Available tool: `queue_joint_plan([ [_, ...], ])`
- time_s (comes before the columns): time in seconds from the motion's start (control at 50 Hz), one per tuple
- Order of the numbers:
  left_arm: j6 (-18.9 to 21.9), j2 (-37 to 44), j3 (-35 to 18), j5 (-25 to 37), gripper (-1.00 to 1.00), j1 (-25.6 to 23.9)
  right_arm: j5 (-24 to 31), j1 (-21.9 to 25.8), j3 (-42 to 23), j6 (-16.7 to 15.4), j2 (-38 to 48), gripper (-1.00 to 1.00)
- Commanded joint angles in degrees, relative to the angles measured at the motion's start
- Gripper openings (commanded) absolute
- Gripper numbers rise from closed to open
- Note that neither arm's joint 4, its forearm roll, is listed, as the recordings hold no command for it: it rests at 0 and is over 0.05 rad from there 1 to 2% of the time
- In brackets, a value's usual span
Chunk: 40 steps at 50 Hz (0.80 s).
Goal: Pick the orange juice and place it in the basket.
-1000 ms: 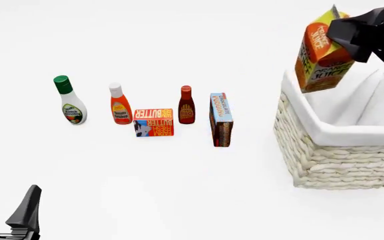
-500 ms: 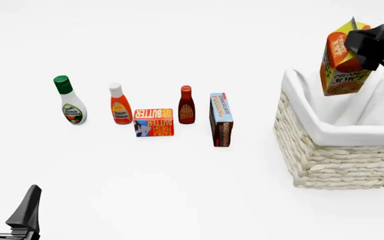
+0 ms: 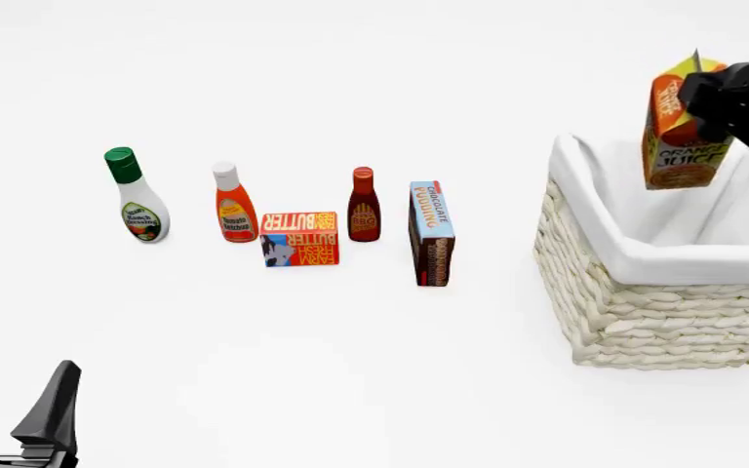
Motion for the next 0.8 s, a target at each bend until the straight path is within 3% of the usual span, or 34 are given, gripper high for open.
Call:
queue_joint_plan([
  [0.02, 0.0, 0.0, 0.0, 0.0, 1.0, 0.0, -2.5, -1.8, -0.2, 1.3, 1.9, -1.0],
  [0.48, 0.0, 0.0, 0.0, 0.0, 1.0, 0.0, -2.1, -5.4, 2.1, 2.5, 0.1, -1.0],
  [0.8, 0.0, 0.0, 0.0, 0.0, 1.0, 0.0, -9.9, -6.3, 6.0, 5.7, 4.9, -1.0],
])
